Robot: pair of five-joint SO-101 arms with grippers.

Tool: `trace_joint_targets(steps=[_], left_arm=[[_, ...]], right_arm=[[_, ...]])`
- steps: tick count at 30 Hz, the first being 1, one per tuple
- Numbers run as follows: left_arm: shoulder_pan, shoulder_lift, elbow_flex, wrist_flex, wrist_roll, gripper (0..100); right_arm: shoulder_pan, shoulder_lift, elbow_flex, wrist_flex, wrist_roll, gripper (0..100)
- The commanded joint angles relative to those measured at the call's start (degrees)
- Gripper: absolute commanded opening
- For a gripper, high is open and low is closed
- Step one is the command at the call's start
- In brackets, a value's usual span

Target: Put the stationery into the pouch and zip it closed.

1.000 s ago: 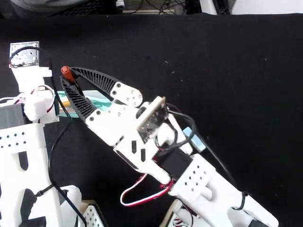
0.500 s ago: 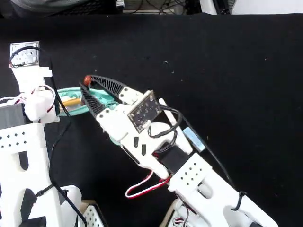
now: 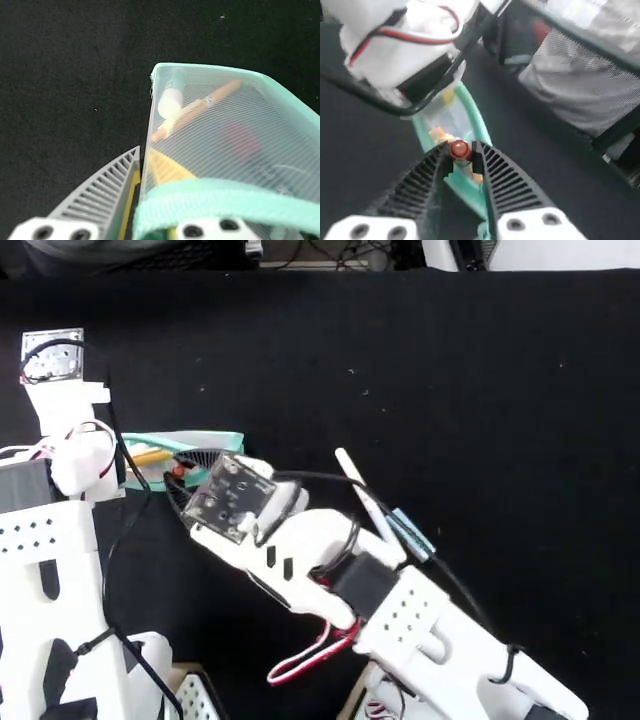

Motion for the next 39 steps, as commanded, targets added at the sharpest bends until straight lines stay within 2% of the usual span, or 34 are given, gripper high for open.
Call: trace_joint_targets(steps=[1,3,8,10,13,17,19,21,25,33,39], left_arm=[[-0.48,1.14,2.07,-0.79,0.18,3],[-0.48,1.14,2.07,-0.79,0.18,3],[-0.48,1.14,2.07,-0.79,0.18,3],[-0.48,1.14,2.07,-0.79,0.18,3],[-0.48,1.14,2.07,-0.79,0.18,3],[-0.57,1.14,2.07,-0.70,0.00,3],[-0.48,1.14,2.07,-0.79,0.00,3],[-0.48,1.14,2.07,-0.79,0.00,3],[-0.48,1.14,2.07,-0.79,-0.09,3],[-0.48,1.14,2.07,-0.62,-0.09,3],[-0.48,1.14,2.07,-0.70,-0.09,3]], right_arm=[[-1.05,0.31,-10.15,12.84,0.53,24.4],[-1.05,-0.04,-14.37,18.73,0.53,29.2],[-0.97,-0.22,-23.25,27.52,0.79,25.9],[1.23,-0.22,-25.71,29.27,0.79,25.0],[10.90,-0.22,-27.47,32.09,0.53,22.3],[31.47,2.15,-24.66,37.45,-2.55,13.3],[40.09,5.85,-21.85,39.56,-3.08,12.4],[45.19,11.65,-19.30,40.09,-2.90,14.0],[45.36,26.42,-18.68,39.56,3.43,19.5],[36.40,52.26,-32.48,38.95,13.19,20.1],[36.84,67.82,-43.03,38.86,14.59,20.1]])
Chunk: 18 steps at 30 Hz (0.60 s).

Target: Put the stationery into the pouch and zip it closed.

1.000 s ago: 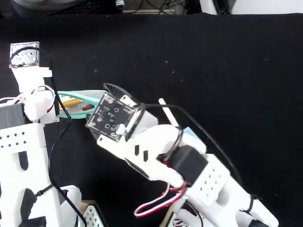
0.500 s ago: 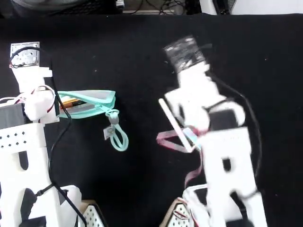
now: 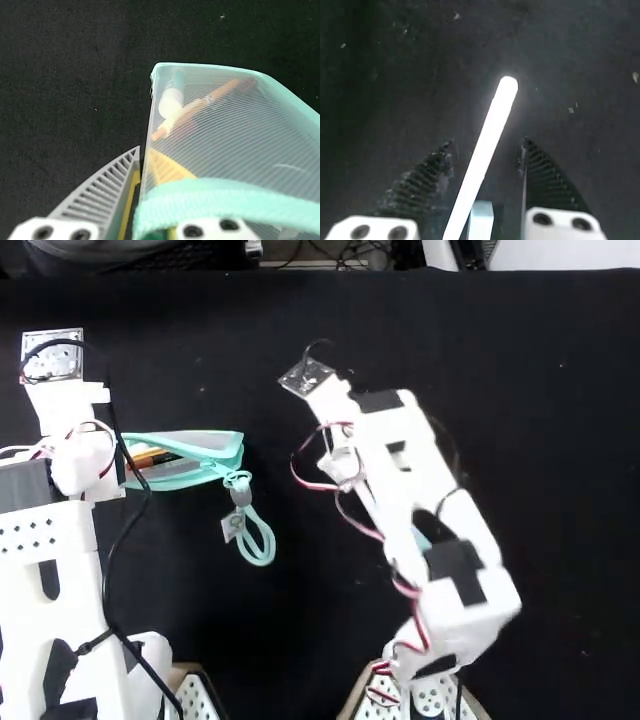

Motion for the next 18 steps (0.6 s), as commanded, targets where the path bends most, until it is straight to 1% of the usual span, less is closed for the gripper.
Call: trace_joint_targets(steps=[1,7,8,9,11,12,13,14,15,18], left_arm=[[-0.48,1.14,2.07,-0.79,-0.09,3],[-0.48,1.14,2.07,-0.70,-0.09,3],[-0.48,1.14,2.07,-0.79,-0.09,3],[-0.48,1.14,2.07,-0.79,-0.09,3],[-0.48,1.14,2.07,-0.79,-0.09,3],[-0.48,1.14,2.07,-0.79,-0.09,3],[-0.48,1.14,2.07,-0.79,-0.09,3],[-0.48,1.14,2.07,-0.79,-0.09,3],[-0.48,1.14,2.07,-0.79,-0.09,3],[-0.48,1.14,2.07,-0.79,-0.09,3]], right_arm=[[-0.09,7.08,-8.04,-0.70,0.62,20.1],[0.09,18.33,-17.54,-0.35,0.35,20.1],[0.18,19.12,-18.77,0.70,0.35,19.0],[0.18,19.47,-19.56,1.58,0.53,15.8],[0.18,19.30,-19.38,1.49,0.44,2.5],[0.18,19.12,-19.03,1.23,0.35,0.9],[0.18,18.59,-18.42,1.14,0.35,2.8],[0.26,17.89,-17.45,0.70,0.44,0.8],[0.35,16.84,-16.40,0.35,0.44,1.5],[0.79,10.59,-11.47,-0.62,0.35,1.2]])
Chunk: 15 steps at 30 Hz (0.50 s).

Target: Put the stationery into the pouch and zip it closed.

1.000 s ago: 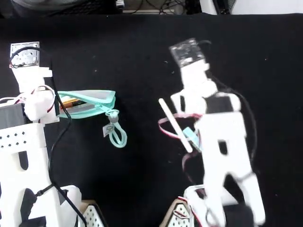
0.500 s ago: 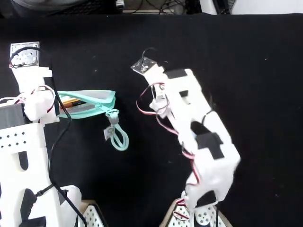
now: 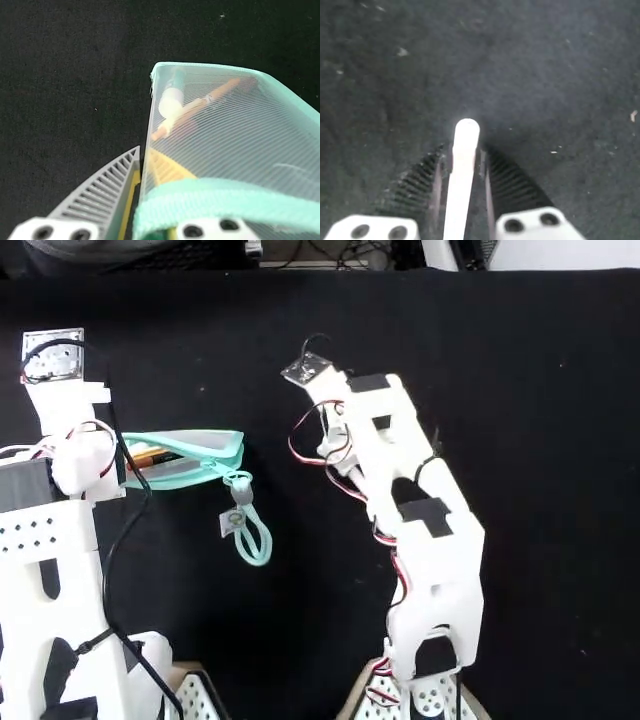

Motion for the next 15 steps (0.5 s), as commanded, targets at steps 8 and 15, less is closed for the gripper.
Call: trace_joint_targets(steps=[8,15], left_arm=[[-0.48,1.14,2.07,-0.70,-0.18,3],[-0.48,1.14,2.07,-0.70,-0.18,3]], right_arm=[[-0.62,-41.54,28.44,-7.21,-0.35,1.2],[-4.22,-79.52,42.68,-10.99,-8.79,1.2]])
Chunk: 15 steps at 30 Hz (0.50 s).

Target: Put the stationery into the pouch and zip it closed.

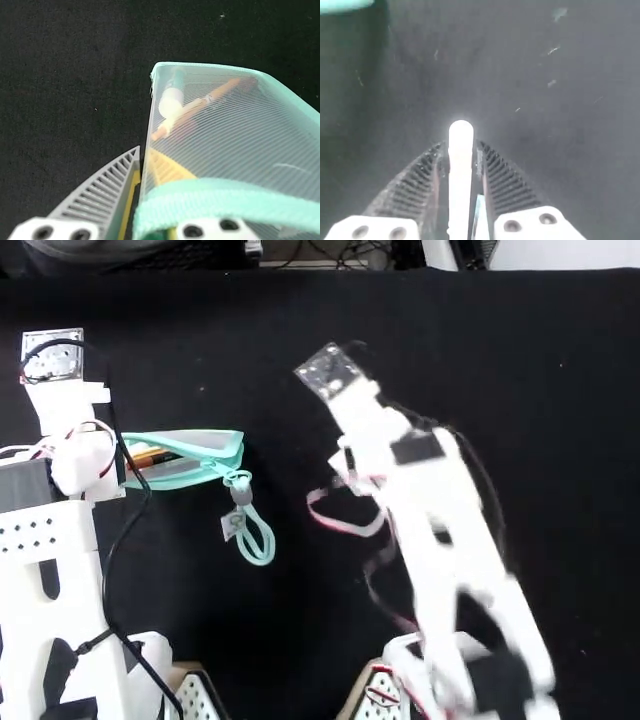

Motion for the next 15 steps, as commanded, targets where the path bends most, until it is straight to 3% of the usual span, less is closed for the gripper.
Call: trace_joint_targets(steps=[1,9,15], left_arm=[[-0.48,1.14,2.07,-0.70,-0.18,3],[-0.40,1.14,2.07,-0.70,0.00,3],[-0.40,1.23,2.15,-0.79,0.09,3]], right_arm=[[-4.48,-22.90,3.03,-1.23,-3.69,1.2],[-22.51,-46.90,4.88,-6.15,-6.95,1.2],[-30.15,-50.86,4.97,-22.15,-6.95,1.4]])
